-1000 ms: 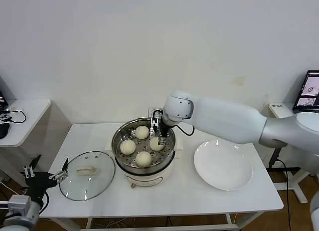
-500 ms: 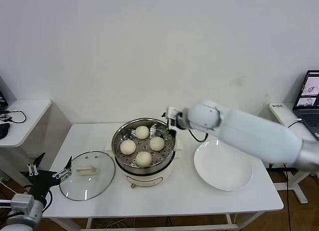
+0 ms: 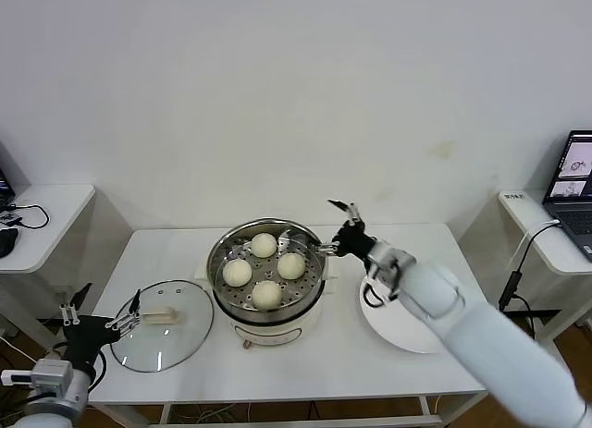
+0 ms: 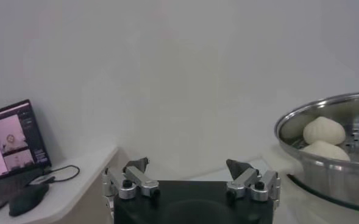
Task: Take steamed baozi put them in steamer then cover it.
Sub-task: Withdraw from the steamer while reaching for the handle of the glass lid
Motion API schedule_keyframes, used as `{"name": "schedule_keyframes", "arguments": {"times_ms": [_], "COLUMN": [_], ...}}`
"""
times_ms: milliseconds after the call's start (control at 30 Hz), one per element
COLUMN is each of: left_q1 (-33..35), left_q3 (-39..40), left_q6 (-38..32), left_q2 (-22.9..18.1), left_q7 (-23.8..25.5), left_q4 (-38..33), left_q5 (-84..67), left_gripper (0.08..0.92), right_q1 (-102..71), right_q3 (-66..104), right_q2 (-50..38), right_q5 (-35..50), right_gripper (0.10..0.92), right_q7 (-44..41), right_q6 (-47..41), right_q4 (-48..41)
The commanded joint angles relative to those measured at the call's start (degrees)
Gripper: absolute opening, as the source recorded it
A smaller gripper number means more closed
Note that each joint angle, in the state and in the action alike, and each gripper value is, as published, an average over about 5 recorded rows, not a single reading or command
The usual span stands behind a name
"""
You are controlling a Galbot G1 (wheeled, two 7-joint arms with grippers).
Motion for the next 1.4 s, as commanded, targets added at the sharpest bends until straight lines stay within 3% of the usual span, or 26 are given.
{"name": "schedule_keyframes", "arguments": {"times_ms": [33, 267, 533, 833, 1400], "left_q1": [-1.1, -2.4, -0.2, 0.9, -13.1], "left_q3": [4.4, 6.1, 3.9, 6.7, 13.7], "left_q6": [-4.7, -12.7, -18.9, -21.7, -22.2], "left_q2": [-0.3, 0.4, 1.2, 1.9, 5.0], "left_q7": [-0.9, -1.9, -1.9, -4.9, -5.3], "left_q4": [5.6, 12.9, 18.9, 21.8, 35.2], "left_q5": [6.4, 33.6, 68.0, 77.1, 77.9], "left_gripper": [0.823, 0.823, 0.823, 0.823, 0.823], "right_q1": [-38.7, -48.6, -53.4, -53.0, -54.7], "right_q3": [42.6, 49.1, 51.6, 53.2, 53.9], "right_q2": [19.9, 27.7, 30.3, 31.1, 33.2], "right_q5": [-4.9, -2.2, -4.2, -4.0, -5.4], "right_gripper": [0.823, 0.823, 0.823, 0.823, 0.823], "right_q7": [-1.1, -3.7, -3.3, -2.9, -2.9], "right_q6": [22.4, 20.6, 21.3, 21.5, 21.7], "right_q4": [3.6, 8.5, 9.7, 9.0, 9.9]}}
